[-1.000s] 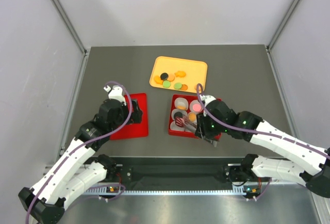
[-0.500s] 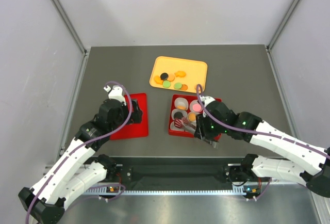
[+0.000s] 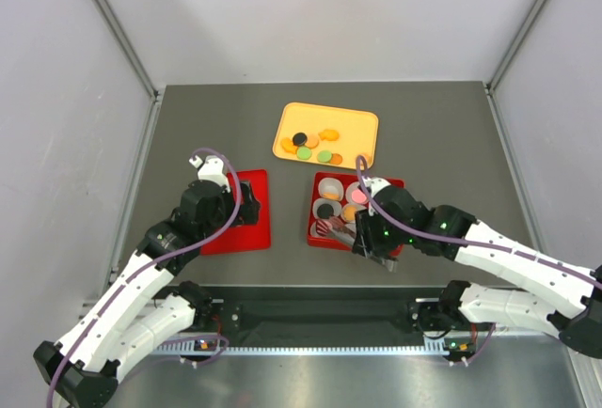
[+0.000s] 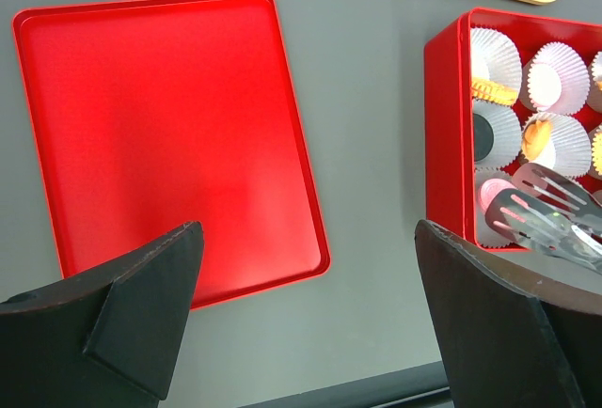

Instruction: Pack the cookies

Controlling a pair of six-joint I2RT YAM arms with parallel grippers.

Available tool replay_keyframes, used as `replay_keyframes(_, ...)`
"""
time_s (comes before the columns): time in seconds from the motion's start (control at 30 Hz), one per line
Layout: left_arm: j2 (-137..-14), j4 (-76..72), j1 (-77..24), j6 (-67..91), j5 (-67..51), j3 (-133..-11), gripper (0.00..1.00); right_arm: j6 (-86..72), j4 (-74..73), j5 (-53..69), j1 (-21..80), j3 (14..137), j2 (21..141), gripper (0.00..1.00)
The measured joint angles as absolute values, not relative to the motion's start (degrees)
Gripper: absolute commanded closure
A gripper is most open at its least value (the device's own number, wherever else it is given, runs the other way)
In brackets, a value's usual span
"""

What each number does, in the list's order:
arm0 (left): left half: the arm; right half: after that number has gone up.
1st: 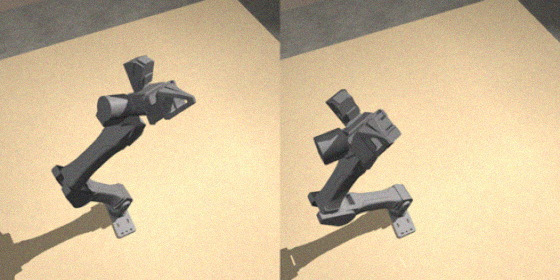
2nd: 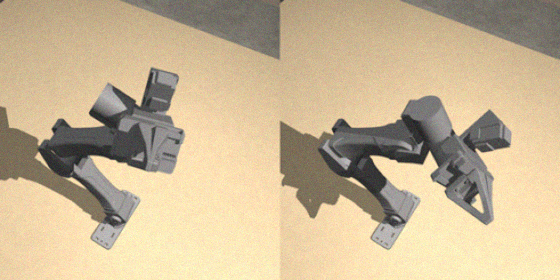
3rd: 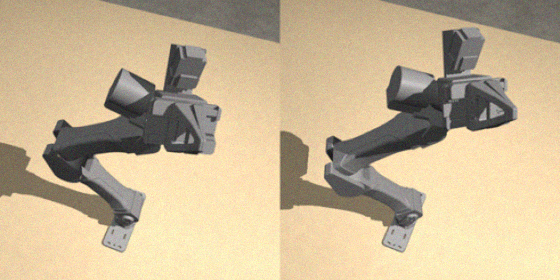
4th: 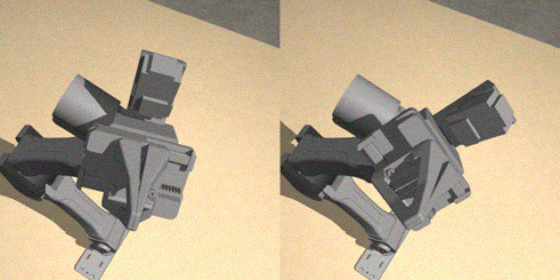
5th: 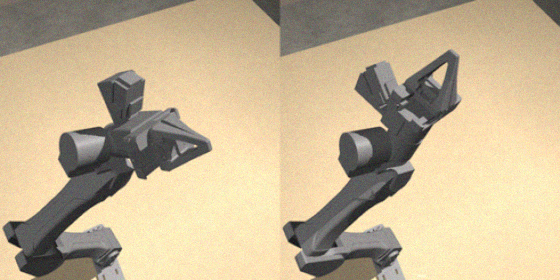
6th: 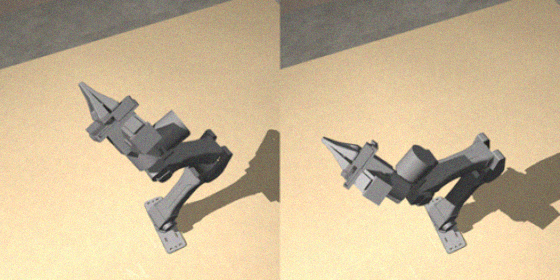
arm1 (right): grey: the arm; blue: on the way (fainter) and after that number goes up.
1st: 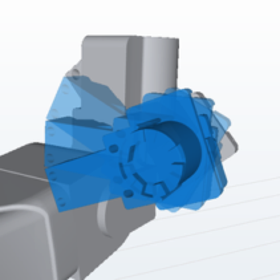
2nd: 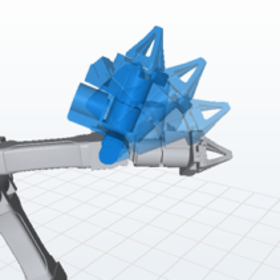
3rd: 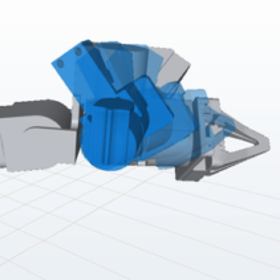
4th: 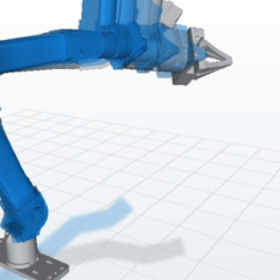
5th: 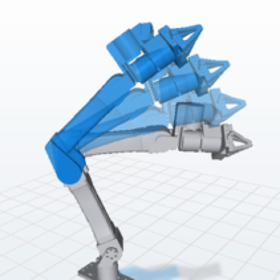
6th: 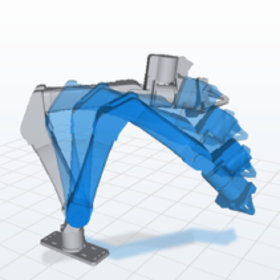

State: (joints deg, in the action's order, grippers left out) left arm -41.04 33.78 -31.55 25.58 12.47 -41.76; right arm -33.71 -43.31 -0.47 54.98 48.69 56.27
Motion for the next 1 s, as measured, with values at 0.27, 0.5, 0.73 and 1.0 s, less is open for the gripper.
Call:
replay_keyframes(0.27,-41.04,33.80,-31.55,25.58,12.47,-41.76,0.01,-33.74,-42.87,-0.32,55.13,48.29,56.38,0.58)
replay_keyframes(0.5,-41.04,33.80,-31.55,25.61,12.47,-41.76,0.01,-33.76,-42.89,-0.34,55.13,48.29,56.38,0.57)
replay_keyframes(0.73,-41.04,33.78,-31.55,25.61,12.47,-41.76,0.01,-33.76,-42.89,-0.36,55.22,48.29,56.38,0.55)
replay_keyframes(1.0,-41.04,33.80,-31.55,25.58,12.47,-41.76,0.01,-33.74,-43.05,-0.38,55.35,48.31,56.31,0.54)
